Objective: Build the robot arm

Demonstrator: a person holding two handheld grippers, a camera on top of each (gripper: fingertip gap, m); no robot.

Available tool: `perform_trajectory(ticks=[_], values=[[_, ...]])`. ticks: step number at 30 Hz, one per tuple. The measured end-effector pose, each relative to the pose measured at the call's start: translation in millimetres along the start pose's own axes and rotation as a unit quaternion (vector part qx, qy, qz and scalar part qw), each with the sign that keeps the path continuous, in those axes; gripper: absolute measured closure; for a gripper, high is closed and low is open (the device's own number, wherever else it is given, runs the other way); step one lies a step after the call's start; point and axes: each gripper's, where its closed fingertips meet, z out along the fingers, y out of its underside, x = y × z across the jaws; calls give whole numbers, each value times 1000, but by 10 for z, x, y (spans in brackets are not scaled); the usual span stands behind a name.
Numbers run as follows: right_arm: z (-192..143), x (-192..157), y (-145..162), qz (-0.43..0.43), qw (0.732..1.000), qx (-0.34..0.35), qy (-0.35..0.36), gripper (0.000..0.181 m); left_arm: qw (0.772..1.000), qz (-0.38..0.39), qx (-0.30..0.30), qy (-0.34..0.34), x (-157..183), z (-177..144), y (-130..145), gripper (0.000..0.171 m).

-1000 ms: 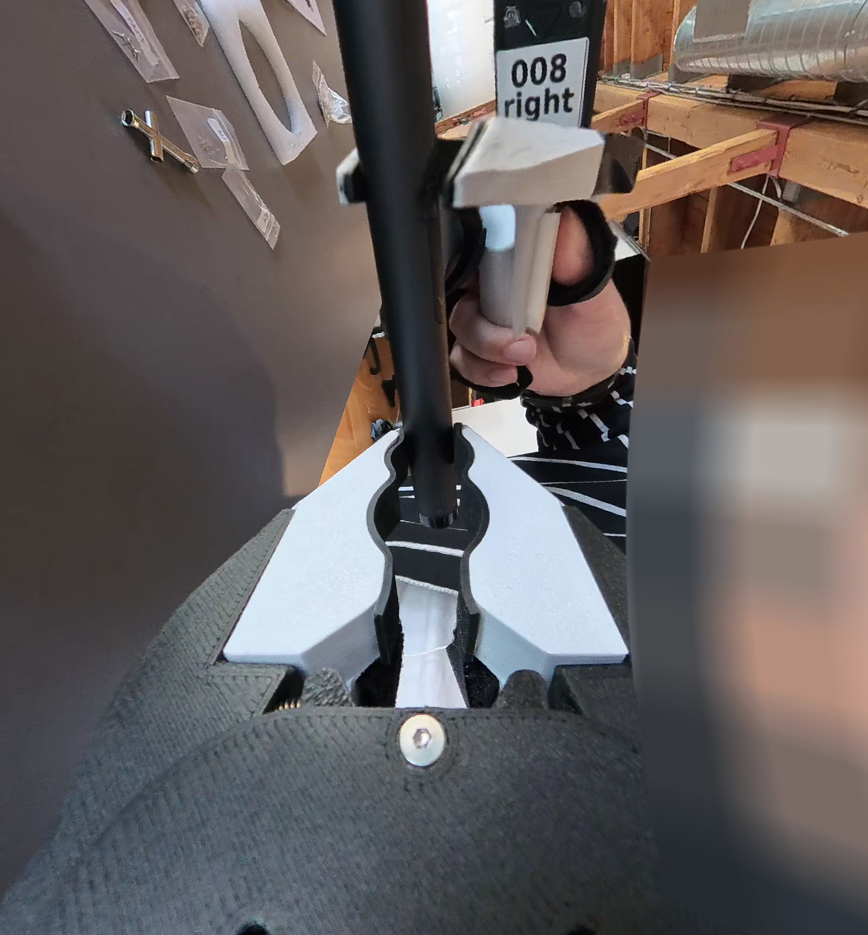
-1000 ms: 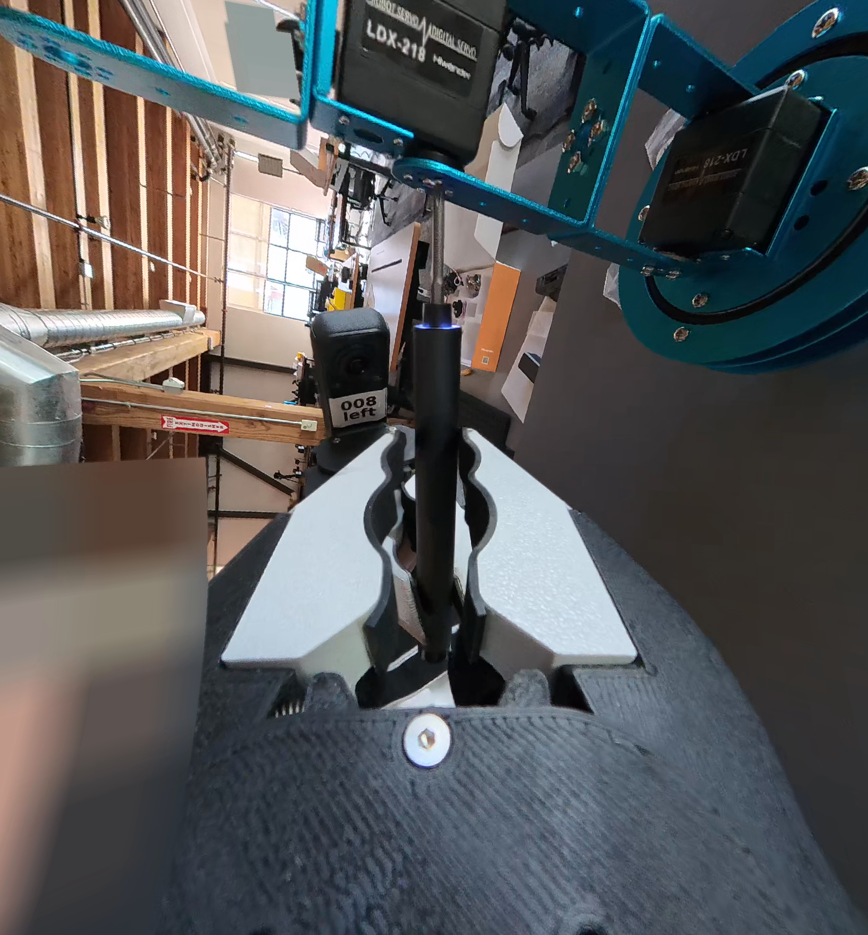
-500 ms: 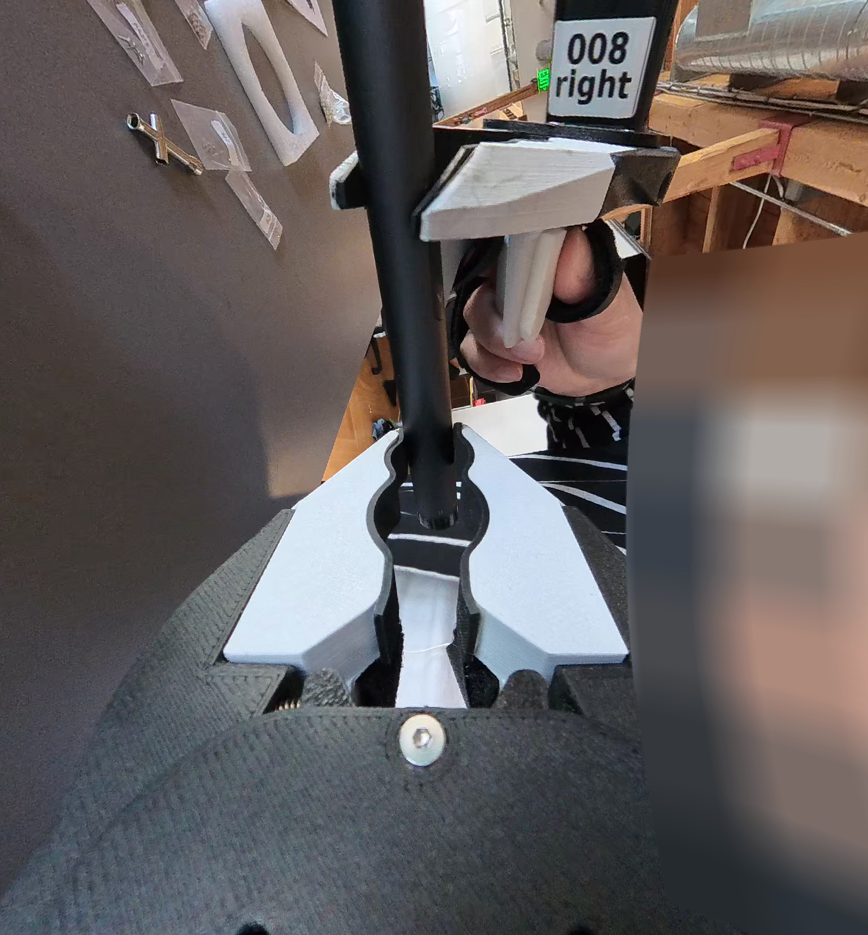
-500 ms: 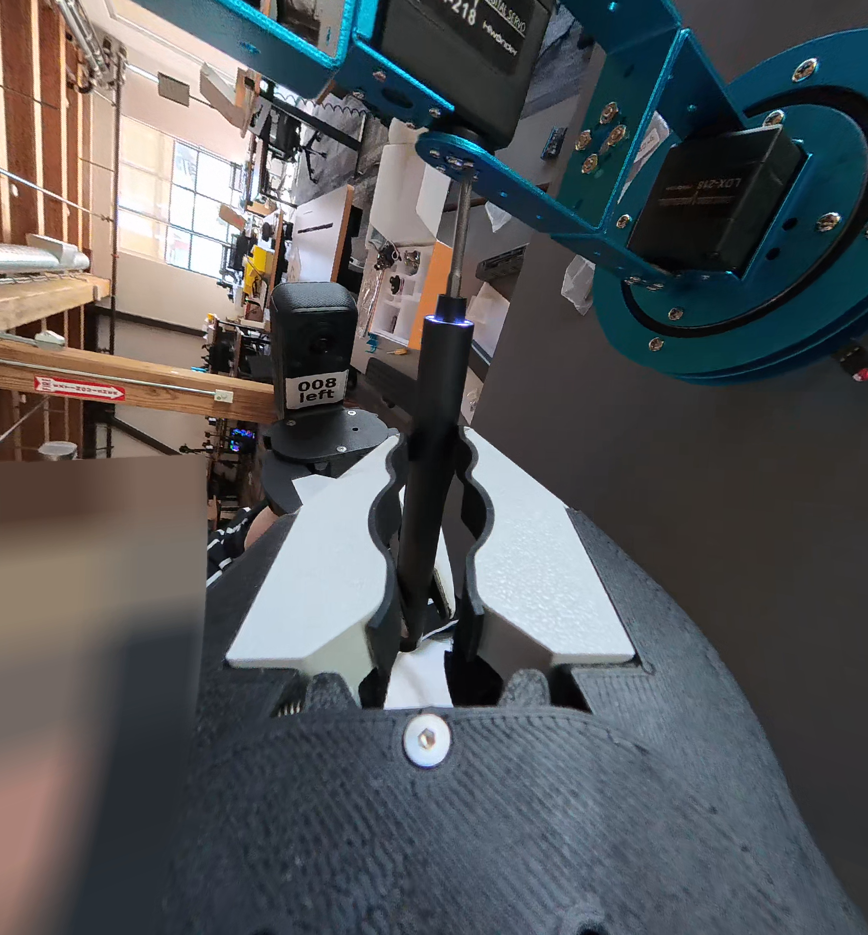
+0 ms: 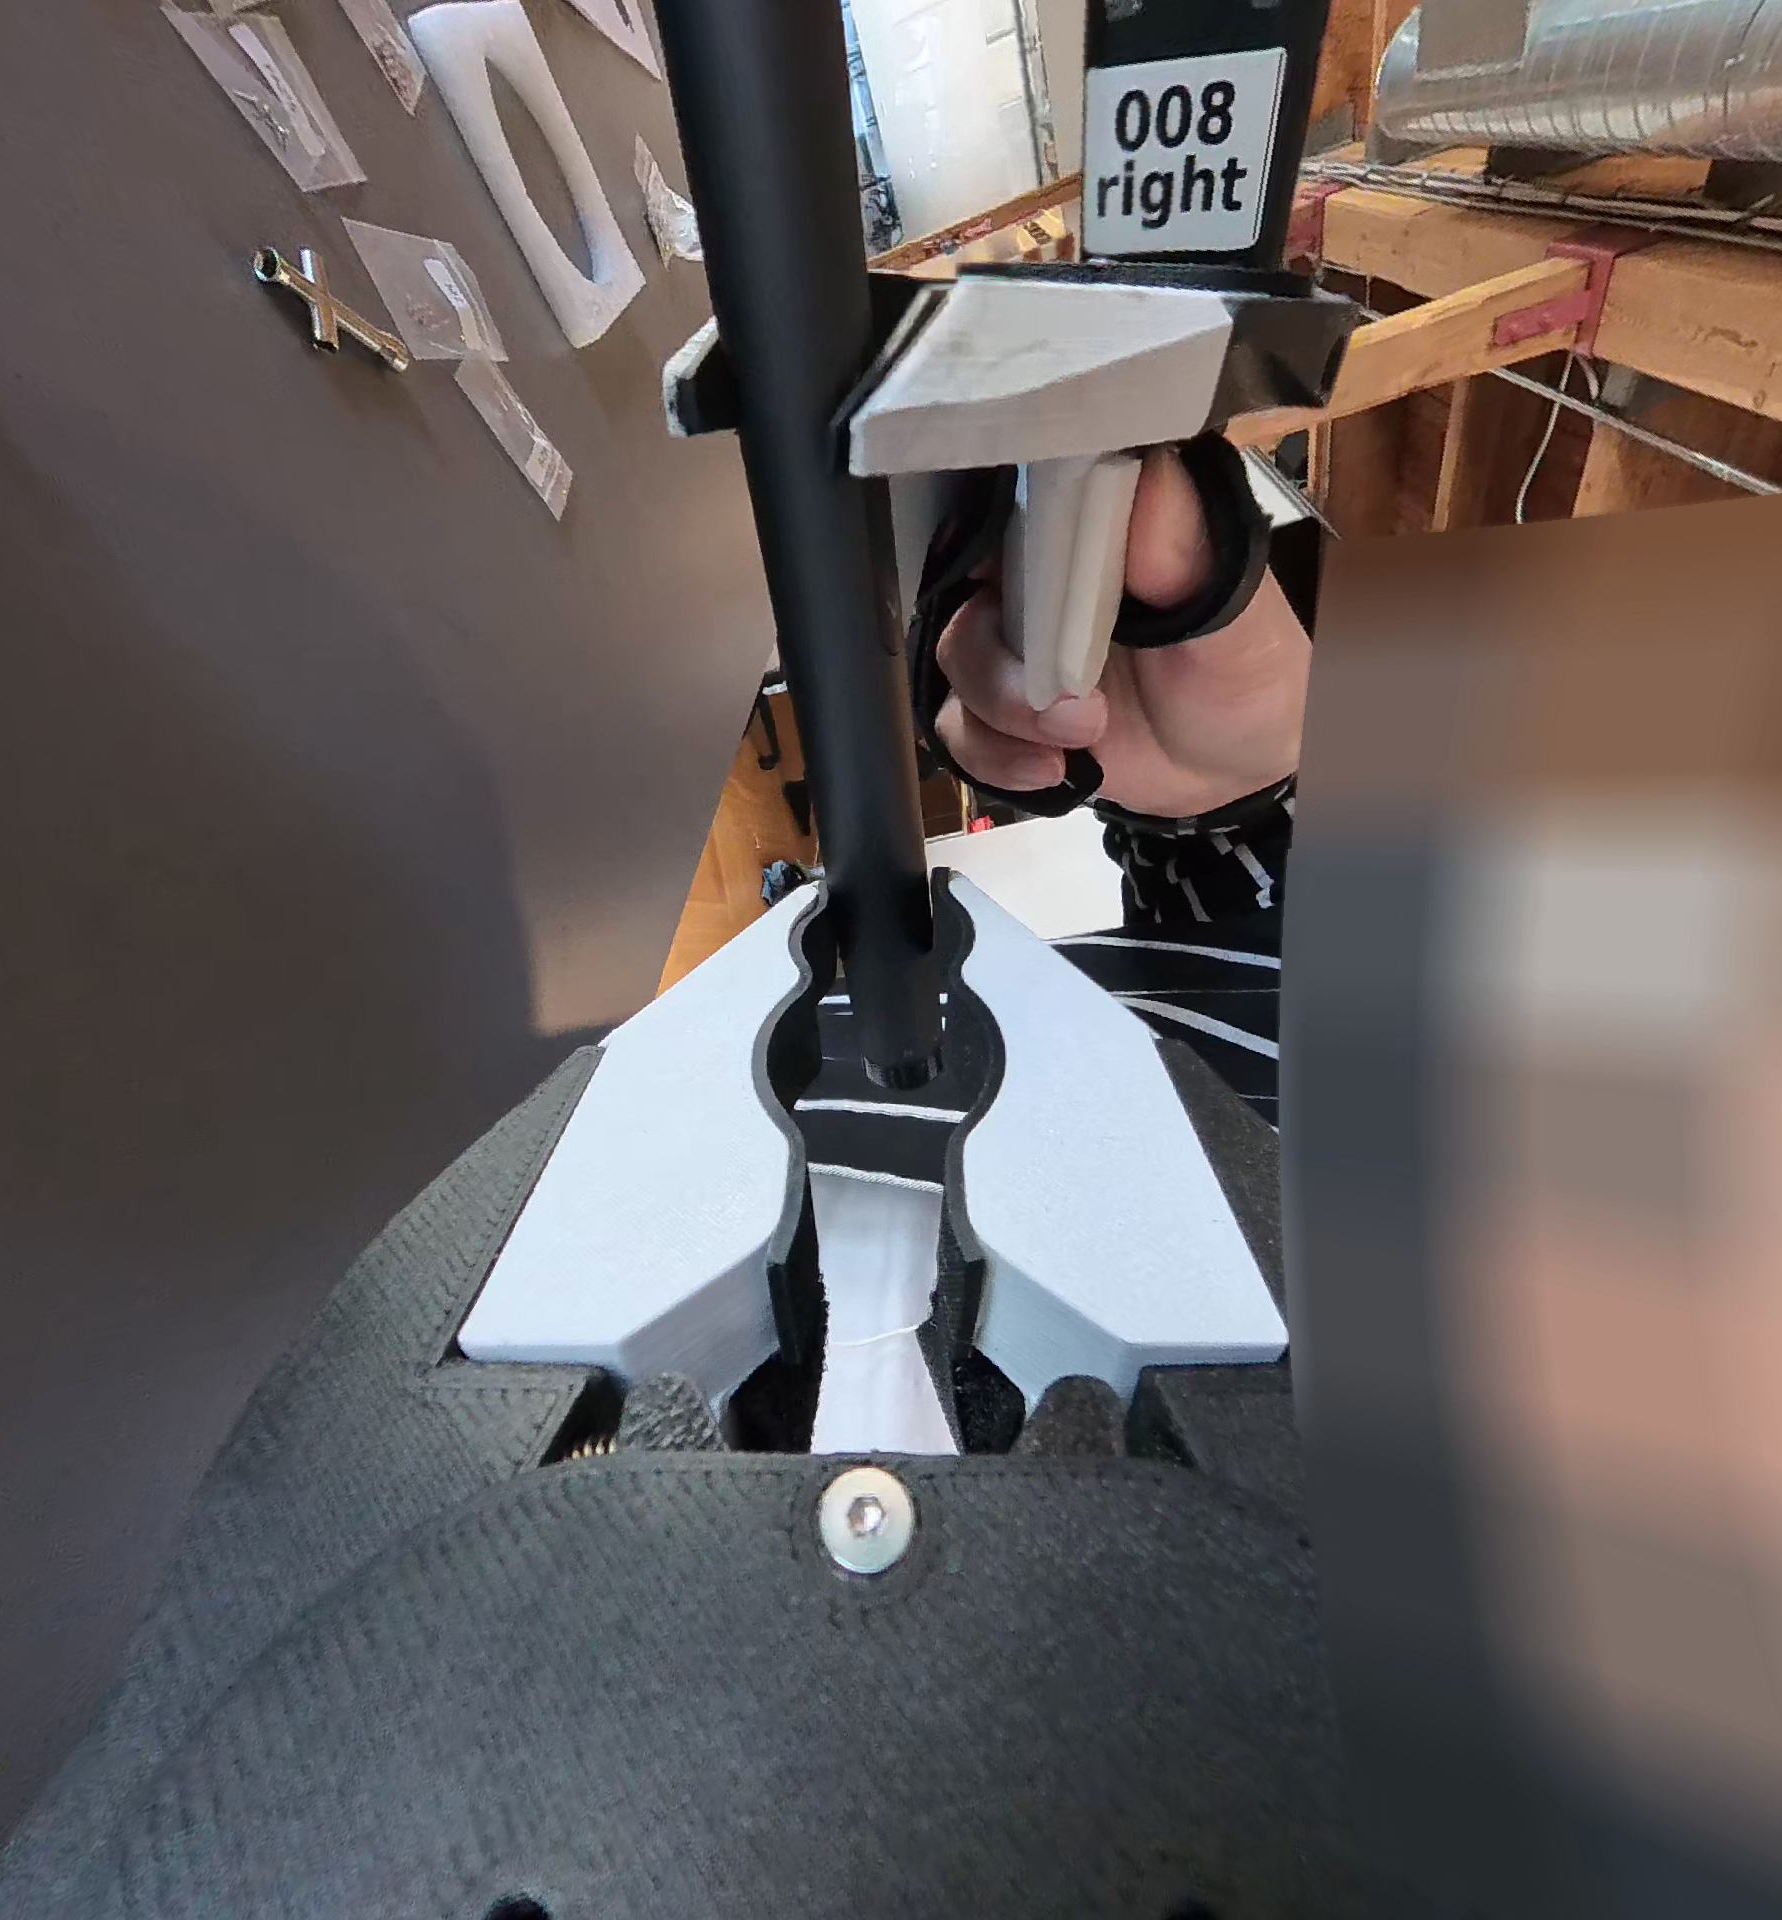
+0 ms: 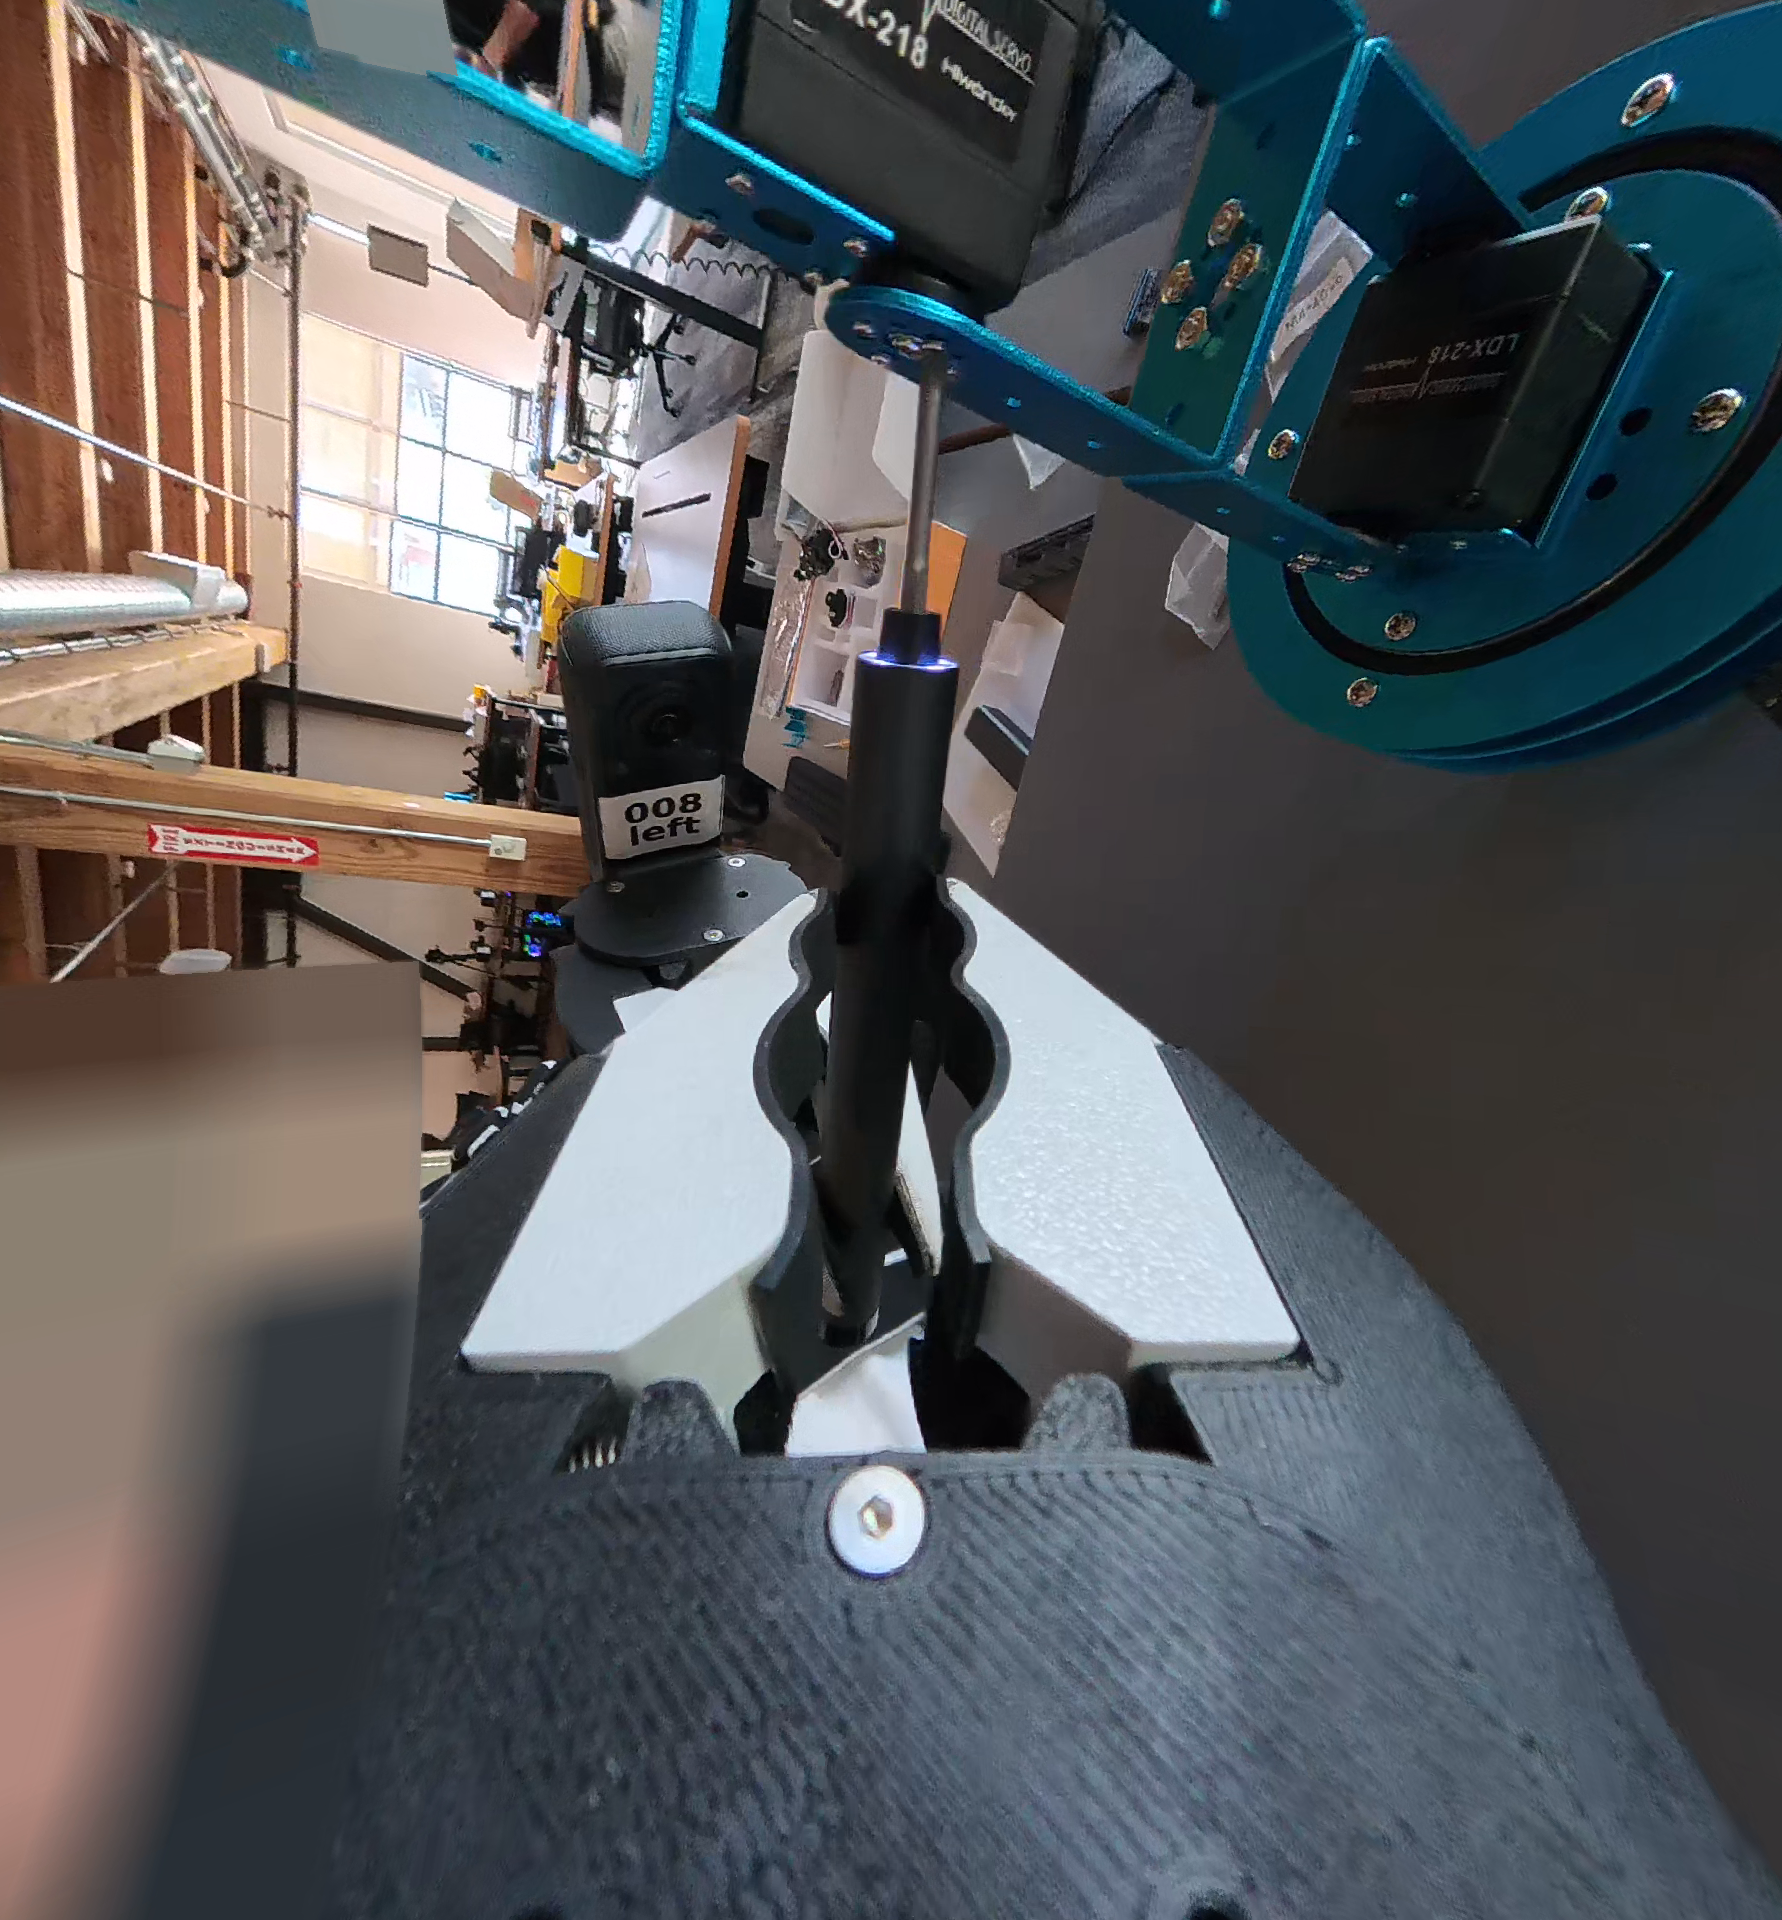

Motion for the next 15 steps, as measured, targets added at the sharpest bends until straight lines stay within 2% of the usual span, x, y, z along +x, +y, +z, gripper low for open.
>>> perform_trajectory(ticks=[8, 15], values=[[-7, 0, -13, -3, 1000, 2, -4, 165, 1000, -8, -2, 15, 31, 20, -18, 155], [-2, -10, -32, 26, 999, 10, -37, 165, 1000, -6, -5, 10, 32, 15, -35, 155]])
